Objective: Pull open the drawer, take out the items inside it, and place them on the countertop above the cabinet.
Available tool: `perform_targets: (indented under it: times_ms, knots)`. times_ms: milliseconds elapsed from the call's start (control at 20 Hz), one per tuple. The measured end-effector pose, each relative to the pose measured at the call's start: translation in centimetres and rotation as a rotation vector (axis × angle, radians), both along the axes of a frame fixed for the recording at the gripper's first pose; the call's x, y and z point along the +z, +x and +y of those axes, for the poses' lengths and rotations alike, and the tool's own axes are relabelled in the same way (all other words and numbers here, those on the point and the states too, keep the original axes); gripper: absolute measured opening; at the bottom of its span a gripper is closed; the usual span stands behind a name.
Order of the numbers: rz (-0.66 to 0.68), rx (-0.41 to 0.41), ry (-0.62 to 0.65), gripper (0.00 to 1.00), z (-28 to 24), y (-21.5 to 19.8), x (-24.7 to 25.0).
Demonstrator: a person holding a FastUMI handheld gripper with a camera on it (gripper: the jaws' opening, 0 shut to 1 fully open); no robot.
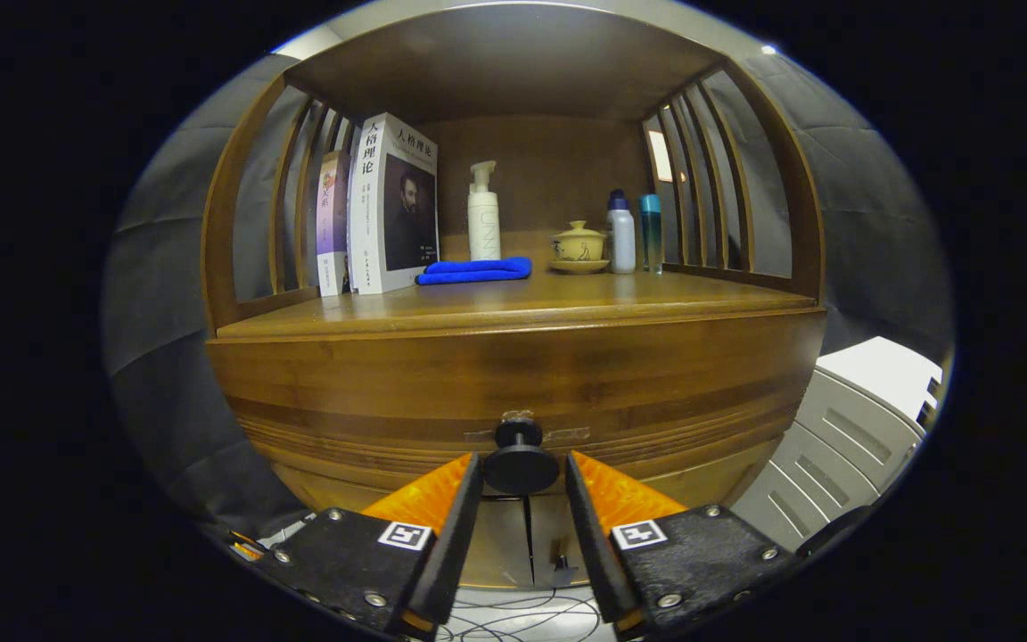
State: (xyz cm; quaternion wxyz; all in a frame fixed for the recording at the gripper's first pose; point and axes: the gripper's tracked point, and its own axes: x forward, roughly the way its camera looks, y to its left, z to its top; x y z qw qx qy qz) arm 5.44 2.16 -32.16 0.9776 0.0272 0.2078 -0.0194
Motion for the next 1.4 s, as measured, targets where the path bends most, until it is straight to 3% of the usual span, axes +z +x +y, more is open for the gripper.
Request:
perform_targets:
  times_ms: [50, 400, 550, 750, 1400]
  knots:
    - [-0.007, -0.007, 0.002, 0.52, 0.0, 0.2, 0.1]
    - [-0.050, -0.032, 0.004, 0.43, -0.1, -0.1, -0.2]
    - [-0.039, -0.014, -0.055, 0.30, -0.1, -0.2, -0.2]
    - [-0.022, -0.021, -0.041, 0.29, -0.2, -1.6, 0.0]
    - [0.015, -0.025, -0.045, 0.28, -0.5, -11.1, 1.9]
